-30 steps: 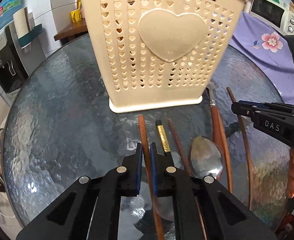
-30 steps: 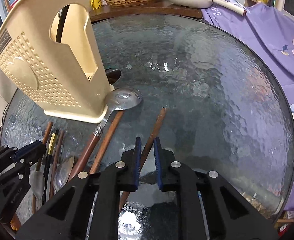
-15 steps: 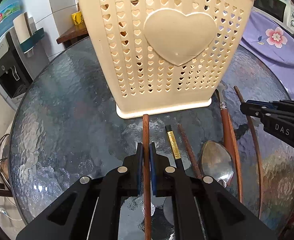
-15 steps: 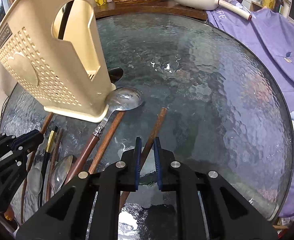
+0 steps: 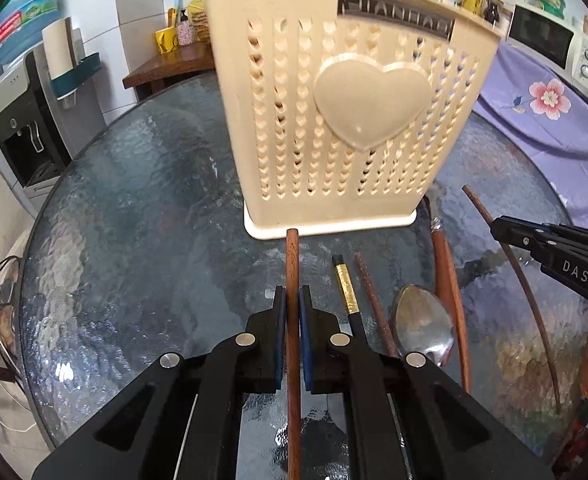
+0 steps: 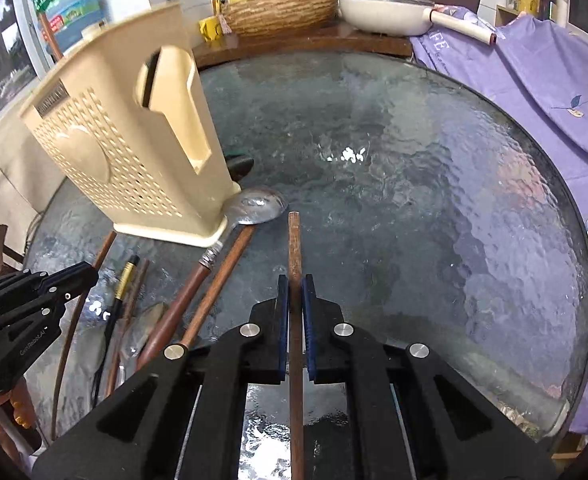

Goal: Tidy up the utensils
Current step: 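Lift both chopsticks and carry them over the cream basket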

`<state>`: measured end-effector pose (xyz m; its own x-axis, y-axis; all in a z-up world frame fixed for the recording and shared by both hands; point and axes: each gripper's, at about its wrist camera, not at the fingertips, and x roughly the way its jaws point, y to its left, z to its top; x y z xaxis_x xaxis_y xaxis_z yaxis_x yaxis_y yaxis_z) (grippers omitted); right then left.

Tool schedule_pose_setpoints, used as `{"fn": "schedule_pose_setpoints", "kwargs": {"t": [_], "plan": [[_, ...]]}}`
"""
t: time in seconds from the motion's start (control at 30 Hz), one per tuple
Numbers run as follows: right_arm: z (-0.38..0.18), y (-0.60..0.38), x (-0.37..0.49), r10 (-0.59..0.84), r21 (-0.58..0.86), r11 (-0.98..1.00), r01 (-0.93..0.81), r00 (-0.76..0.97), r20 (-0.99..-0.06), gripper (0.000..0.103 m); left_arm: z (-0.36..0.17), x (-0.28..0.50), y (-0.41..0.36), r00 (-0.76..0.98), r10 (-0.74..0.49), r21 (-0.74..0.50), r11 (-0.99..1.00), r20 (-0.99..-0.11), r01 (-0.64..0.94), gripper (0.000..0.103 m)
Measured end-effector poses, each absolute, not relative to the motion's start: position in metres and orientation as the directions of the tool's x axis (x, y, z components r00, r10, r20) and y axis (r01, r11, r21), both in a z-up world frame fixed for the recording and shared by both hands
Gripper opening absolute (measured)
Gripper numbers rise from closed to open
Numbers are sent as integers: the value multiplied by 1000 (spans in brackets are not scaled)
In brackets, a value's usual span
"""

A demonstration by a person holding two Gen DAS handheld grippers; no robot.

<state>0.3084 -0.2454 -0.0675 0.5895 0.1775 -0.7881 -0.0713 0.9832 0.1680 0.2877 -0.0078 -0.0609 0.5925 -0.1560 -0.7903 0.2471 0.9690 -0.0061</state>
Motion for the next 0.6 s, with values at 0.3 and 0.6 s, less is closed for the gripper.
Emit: {"fn": "schedule_pose_setpoints", "kwargs": {"t": [0.3,0.6], "plan": [[-26,-246,280,255,238,964,-122,685,-683,7,-19,263,3,657,-207,-40,965,-725,260,7],[34,-237,242,342,270,936,-227,771,-538,7,31,238,6,720,-272,-75,953,-638,294,7]]}}
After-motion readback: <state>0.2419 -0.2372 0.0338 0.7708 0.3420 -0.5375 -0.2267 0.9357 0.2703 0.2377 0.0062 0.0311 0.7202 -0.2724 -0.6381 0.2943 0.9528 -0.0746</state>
